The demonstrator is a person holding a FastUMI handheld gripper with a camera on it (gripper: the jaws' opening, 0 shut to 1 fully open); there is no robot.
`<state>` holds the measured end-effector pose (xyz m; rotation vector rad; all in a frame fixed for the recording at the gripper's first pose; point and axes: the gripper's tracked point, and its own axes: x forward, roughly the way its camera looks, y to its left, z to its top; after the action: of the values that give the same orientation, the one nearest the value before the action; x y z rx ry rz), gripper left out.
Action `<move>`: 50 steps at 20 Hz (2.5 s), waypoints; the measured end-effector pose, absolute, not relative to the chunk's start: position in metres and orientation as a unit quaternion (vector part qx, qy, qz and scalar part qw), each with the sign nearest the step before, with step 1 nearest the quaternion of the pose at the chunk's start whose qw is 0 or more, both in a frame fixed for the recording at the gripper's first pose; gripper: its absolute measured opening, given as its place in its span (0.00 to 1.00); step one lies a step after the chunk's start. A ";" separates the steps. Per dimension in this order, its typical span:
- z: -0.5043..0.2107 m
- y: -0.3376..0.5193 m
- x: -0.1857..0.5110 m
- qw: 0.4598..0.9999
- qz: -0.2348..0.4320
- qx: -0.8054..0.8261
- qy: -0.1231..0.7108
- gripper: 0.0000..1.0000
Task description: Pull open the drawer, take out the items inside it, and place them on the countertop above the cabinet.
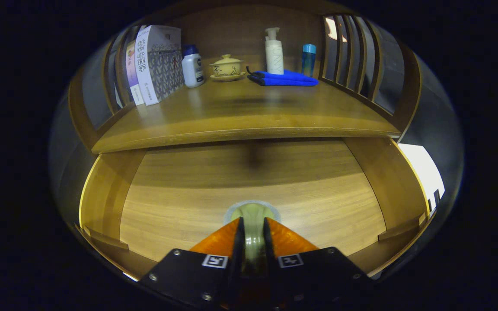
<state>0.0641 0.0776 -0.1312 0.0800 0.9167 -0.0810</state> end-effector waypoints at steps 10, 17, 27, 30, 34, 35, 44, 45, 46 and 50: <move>-0.084 0.081 0.064 0.938 -0.016 0.062 0.341 0.18; -0.011 0.062 0.072 0.967 -0.019 0.062 0.245 0.18; 0.056 0.058 0.124 0.982 -0.016 0.067 0.174 0.17; 0.066 0.059 0.146 0.984 -0.017 0.067 0.164 0.17; 0.063 0.058 0.173 0.985 -0.021 0.049 0.166 0.18; 0.064 0.061 0.181 0.985 -0.018 0.049 0.165 0.19; 0.023 0.056 0.215 0.973 -0.015 0.073 0.219 0.24; 0.021 0.054 0.218 0.973 -0.014 0.067 0.219 0.24; 0.021 0.052 0.221 0.974 -0.014 0.062 0.216 0.39; 0.027 0.046 0.221 0.979 -0.016 0.063 0.192 0.96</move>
<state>0.2211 0.0464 0.0272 0.1260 0.3865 -0.0318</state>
